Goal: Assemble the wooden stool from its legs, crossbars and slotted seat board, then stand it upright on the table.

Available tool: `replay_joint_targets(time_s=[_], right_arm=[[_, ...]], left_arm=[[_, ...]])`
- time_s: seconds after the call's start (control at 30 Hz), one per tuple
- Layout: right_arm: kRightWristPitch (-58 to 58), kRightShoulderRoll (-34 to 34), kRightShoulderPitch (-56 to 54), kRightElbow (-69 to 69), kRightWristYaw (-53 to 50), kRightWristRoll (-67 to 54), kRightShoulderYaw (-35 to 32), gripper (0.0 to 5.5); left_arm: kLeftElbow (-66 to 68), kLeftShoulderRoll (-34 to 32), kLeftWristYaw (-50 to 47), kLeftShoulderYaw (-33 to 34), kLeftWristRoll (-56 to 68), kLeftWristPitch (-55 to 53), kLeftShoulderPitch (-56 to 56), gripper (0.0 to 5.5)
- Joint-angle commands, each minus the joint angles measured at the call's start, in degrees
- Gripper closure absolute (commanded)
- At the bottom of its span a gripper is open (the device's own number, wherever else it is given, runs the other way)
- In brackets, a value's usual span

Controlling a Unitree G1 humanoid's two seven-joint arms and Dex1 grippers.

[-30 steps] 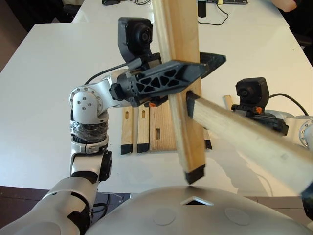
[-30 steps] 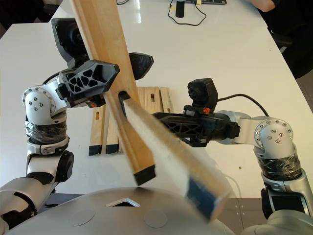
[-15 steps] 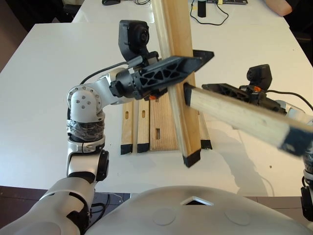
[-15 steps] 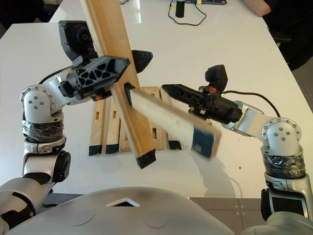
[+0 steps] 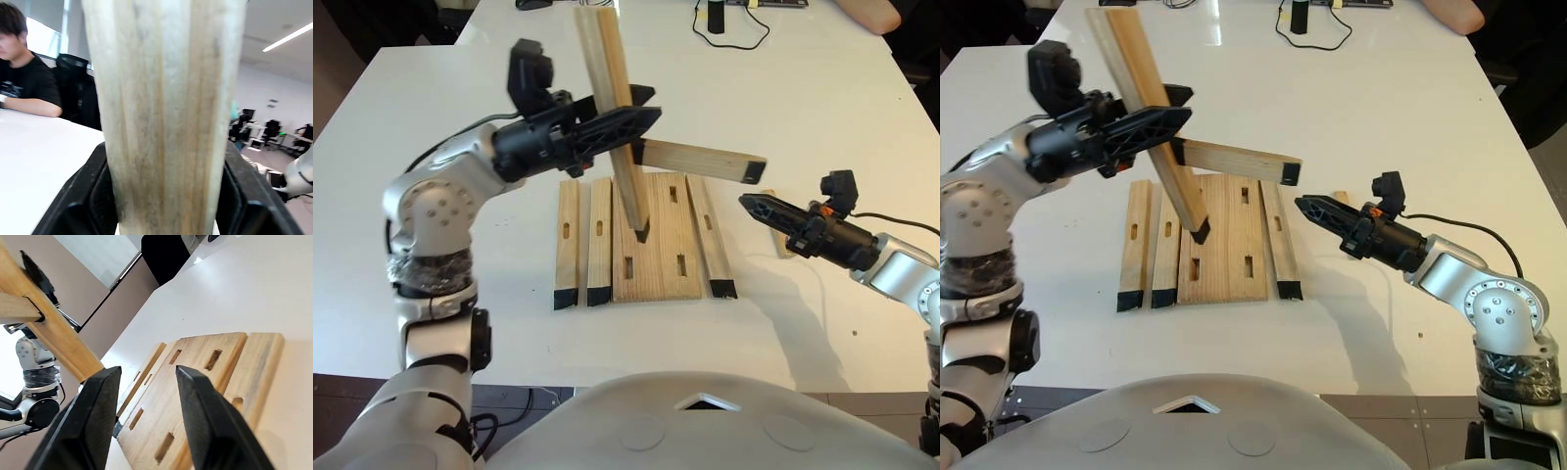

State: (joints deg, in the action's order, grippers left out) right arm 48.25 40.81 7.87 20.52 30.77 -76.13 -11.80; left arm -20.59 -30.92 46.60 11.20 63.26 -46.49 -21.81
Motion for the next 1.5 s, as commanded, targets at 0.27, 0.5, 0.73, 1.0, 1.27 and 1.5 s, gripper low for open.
replay_joint_targets(time_s=[0.27,0.5,0.73,1.0,1.27,1.5], right_arm=[[-4.57,-3.34,5.35,4.18,-0.51,8.54,-4.63,3.47],[-4.86,-4.24,4.47,3.69,0.36,13.53,-3.20,3.47],[-4.43,-4.31,3.81,2.75,1.80,15.77,-3.21,3.47],[-3.72,-4.32,2.34,1.27,3.08,17.49,-2.24,3.47],[-3.79,-5.03,3.26,1.40,3.38,18.41,-2.35,3.47],[-3.83,-5.74,2.73,1.03,3.18,19.32,-1.91,3.47]], left_arm=[[-15.55,-0.61,-9.30,5.32,-1.84,5.01,15.73,3.29],[-14.74,4.72,-7.20,-0.88,-12.46,16.04,22.30,3.29],[-13.51,6.57,-4.88,-4.11,-16.55,21.62,26.88,3.29],[-12.13,7.72,-1.91,-8.73,-19.48,25.21,28.96,3.29],[-10.94,5.68,0.37,-7.80,-20.39,26.57,28.71,3.29],[-9.87,3.94,2.06,-7.86,-20.27,26.25,28.01,3.29]])
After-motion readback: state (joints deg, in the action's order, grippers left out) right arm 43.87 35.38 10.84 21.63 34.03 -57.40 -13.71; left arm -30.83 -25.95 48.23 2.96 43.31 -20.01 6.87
